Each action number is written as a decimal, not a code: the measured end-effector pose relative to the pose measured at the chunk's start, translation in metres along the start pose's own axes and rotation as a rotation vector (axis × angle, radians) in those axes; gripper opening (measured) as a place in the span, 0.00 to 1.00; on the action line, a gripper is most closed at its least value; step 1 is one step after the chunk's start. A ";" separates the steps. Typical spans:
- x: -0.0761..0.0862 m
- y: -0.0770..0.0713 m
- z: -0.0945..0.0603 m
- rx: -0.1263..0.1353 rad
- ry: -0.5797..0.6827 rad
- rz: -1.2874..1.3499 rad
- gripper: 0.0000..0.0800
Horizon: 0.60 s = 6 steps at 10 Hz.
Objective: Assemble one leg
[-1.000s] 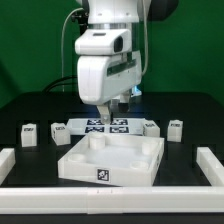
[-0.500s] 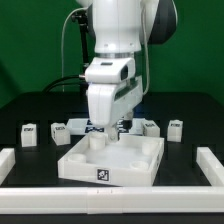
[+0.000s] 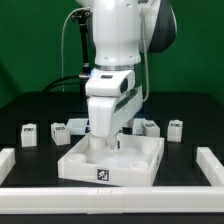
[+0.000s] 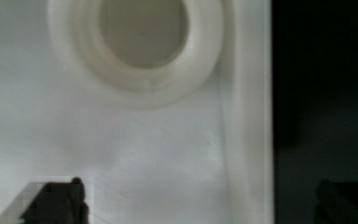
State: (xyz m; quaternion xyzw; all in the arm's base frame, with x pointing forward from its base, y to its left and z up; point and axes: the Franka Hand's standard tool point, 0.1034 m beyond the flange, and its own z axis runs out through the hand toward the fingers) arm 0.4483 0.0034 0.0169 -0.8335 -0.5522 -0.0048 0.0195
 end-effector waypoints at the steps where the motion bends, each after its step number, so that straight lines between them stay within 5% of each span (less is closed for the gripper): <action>1: 0.001 0.002 -0.002 0.003 -0.002 0.009 0.68; 2: 0.000 0.000 -0.001 0.005 -0.003 0.009 0.51; 3: 0.000 0.000 0.000 0.006 -0.003 0.009 0.51; 5: 0.000 0.000 0.000 0.007 -0.003 0.009 0.12; 6: 0.000 0.000 0.000 0.006 -0.003 0.009 0.12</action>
Offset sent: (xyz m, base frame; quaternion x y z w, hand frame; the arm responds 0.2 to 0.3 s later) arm 0.0000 0.0000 0.0000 0.0000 0.0000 0.0000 1.0000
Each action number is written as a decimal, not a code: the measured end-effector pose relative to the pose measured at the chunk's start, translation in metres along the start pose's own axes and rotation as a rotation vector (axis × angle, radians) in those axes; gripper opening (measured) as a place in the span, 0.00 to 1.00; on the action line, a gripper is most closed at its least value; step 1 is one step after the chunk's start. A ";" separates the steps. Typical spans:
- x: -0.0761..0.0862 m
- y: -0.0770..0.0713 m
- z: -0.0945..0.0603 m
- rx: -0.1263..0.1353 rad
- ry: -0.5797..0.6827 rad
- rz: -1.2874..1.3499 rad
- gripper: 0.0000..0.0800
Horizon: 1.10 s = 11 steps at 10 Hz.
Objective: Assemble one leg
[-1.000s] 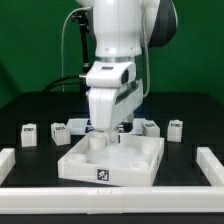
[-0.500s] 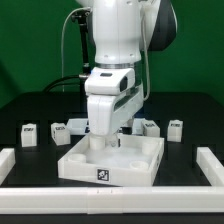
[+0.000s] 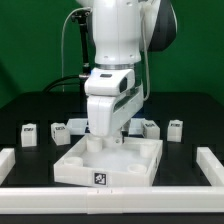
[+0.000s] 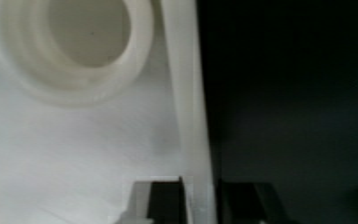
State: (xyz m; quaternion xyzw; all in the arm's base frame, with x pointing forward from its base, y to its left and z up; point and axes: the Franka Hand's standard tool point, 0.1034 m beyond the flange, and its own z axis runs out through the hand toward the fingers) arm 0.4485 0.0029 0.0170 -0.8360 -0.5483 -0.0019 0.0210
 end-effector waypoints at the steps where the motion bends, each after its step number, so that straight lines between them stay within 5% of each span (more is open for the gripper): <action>1: 0.000 0.000 0.000 0.000 0.000 0.000 0.07; 11: 0.006 -0.001 0.001 -0.003 -0.006 -0.120 0.07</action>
Offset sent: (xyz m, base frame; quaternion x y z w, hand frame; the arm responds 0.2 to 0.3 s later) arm 0.0000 0.0000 0.0000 0.0000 0.0000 0.0000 1.0000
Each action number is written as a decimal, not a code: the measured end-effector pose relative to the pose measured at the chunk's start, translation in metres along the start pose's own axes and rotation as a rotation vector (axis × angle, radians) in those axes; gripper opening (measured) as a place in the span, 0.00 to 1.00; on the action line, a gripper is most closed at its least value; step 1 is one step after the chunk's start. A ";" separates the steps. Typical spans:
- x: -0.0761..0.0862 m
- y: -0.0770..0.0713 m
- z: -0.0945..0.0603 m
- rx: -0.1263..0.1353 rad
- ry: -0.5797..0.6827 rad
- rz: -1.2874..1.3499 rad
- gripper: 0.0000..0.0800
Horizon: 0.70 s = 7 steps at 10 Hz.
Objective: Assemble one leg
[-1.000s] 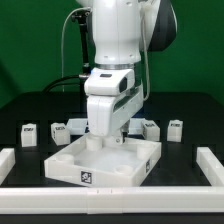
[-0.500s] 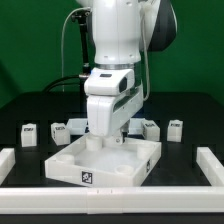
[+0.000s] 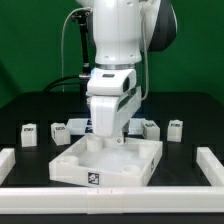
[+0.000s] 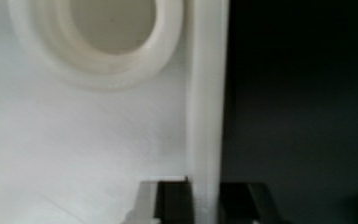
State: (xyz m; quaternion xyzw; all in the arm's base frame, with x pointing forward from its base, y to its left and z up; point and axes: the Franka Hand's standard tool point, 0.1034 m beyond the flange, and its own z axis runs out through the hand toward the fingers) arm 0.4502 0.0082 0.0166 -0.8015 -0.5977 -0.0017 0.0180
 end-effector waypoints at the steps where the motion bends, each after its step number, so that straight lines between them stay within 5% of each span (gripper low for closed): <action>1: 0.013 0.002 0.000 -0.012 -0.012 -0.102 0.07; 2: 0.022 0.003 0.000 -0.021 -0.021 -0.180 0.07; 7: 0.019 0.004 0.000 -0.021 -0.020 -0.168 0.07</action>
Offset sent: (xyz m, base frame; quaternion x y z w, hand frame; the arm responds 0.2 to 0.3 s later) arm 0.0000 0.0000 0.0000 0.0000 0.0000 0.0000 1.0000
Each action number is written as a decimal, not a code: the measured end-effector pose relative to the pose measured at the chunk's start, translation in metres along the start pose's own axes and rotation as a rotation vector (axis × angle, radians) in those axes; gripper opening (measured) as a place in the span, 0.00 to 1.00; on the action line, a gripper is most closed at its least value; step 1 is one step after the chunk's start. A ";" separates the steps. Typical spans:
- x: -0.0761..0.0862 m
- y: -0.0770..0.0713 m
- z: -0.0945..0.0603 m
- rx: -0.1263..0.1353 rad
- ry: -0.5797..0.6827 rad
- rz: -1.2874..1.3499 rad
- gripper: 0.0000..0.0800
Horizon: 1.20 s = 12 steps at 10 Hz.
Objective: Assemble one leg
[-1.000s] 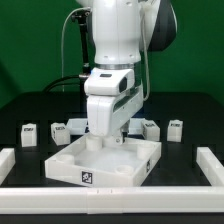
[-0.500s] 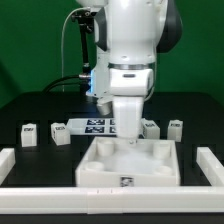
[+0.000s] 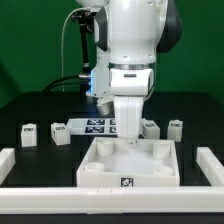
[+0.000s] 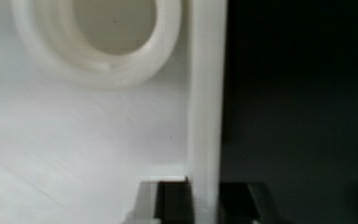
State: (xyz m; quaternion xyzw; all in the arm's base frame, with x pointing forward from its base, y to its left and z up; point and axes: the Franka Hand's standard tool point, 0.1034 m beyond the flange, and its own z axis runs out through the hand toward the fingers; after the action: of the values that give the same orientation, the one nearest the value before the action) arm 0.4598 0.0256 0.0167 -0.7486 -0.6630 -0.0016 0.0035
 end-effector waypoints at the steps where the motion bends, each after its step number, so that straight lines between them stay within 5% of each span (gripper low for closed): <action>1: 0.005 0.003 0.000 -0.005 0.001 -0.013 0.07; 6: 0.039 0.017 0.000 -0.029 0.008 -0.081 0.07; 9: 0.040 0.017 0.000 -0.032 0.009 -0.072 0.07; 10: 0.041 0.015 0.001 -0.030 0.009 -0.071 0.17; 11: 0.041 0.015 0.001 -0.029 0.009 -0.071 0.40; 12: 0.041 0.015 0.001 -0.029 0.009 -0.070 0.40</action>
Offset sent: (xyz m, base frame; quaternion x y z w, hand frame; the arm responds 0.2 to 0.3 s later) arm 0.0104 0.0264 -0.0125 0.0164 -0.0110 -0.0528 0.9984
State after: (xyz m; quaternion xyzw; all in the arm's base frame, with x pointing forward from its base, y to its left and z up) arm 0.4799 0.0644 0.0161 -0.7249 -0.6886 -0.0148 -0.0044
